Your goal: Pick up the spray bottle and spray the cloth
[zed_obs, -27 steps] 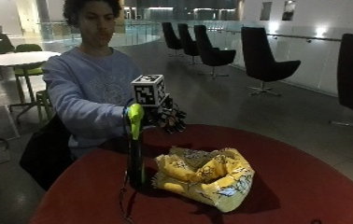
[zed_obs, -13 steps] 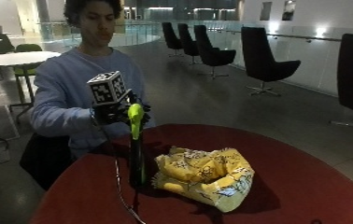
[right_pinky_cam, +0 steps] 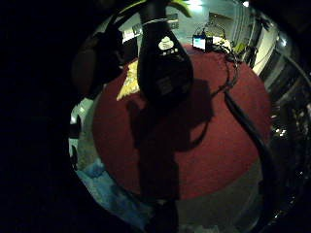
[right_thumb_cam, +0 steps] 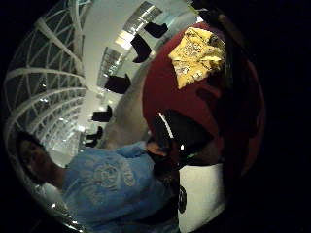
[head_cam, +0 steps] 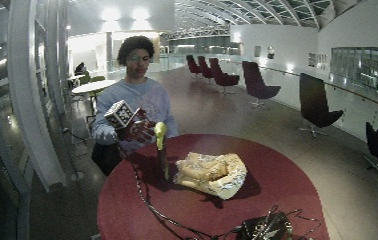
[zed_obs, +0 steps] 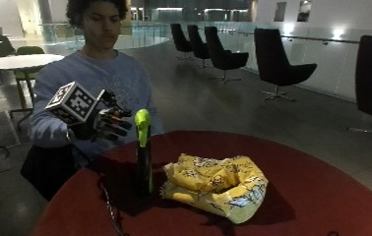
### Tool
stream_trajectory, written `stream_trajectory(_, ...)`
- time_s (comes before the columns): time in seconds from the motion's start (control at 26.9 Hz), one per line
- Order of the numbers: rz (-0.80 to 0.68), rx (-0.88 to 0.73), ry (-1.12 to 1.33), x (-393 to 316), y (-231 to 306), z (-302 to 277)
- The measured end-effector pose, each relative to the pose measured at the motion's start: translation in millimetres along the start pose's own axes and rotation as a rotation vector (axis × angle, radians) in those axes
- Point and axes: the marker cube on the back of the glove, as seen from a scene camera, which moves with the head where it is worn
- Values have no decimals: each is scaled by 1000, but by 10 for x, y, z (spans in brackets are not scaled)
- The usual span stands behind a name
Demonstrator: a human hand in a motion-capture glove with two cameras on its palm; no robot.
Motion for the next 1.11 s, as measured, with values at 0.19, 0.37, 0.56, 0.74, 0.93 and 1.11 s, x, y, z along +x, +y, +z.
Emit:
stream_trajectory(0.19,117,47,-194,162,-130,-27)
stream_trajectory(0.37,223,112,-290,309,-315,46)
stream_trajectory(0.56,313,170,-360,425,-551,175)
stream_trajectory(0.74,381,222,-418,491,-745,321)
stream_trajectory(0.93,436,300,-453,549,-916,449)
stream_trajectory(1.11,477,364,-457,643,-962,559)
